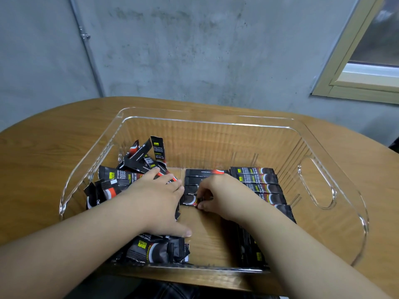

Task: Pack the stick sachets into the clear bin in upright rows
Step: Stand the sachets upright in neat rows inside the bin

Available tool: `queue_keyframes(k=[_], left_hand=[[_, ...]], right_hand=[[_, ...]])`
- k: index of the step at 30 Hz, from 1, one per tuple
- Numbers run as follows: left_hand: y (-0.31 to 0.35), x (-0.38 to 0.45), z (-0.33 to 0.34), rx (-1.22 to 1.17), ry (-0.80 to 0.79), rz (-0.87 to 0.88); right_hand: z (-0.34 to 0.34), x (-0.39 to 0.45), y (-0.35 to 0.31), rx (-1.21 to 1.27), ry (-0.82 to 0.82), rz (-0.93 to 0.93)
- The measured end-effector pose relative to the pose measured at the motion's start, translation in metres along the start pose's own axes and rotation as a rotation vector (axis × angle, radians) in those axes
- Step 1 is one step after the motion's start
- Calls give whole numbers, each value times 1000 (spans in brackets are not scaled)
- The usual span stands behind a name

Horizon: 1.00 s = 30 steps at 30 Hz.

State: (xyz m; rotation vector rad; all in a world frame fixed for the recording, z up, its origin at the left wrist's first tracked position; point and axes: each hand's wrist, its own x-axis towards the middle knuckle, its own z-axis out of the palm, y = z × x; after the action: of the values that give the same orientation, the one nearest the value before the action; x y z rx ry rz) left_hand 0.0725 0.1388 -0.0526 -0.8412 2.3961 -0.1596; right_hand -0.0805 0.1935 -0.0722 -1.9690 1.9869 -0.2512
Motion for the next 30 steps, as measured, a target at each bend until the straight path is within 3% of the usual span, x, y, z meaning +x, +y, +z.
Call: queue_keyframes(k=[4,8,11,19,30], left_hand=[[0,1,1,-12,12,-6],[-1,5,-3,-35,-5,-1],[-3,8,-5,-50,-10,2],[-6,13,-4,-29,45,20],[-9,14,-4,-128,124,-4]], right_hand=[[-11,-7,-5,176,-64,-2],[-15,-16,-12,338,-356,1],[-12,-19,-18,399,-463,53],[-3,-19,-30,627,-525,148],[-17,-18,-25,604,-452,176]])
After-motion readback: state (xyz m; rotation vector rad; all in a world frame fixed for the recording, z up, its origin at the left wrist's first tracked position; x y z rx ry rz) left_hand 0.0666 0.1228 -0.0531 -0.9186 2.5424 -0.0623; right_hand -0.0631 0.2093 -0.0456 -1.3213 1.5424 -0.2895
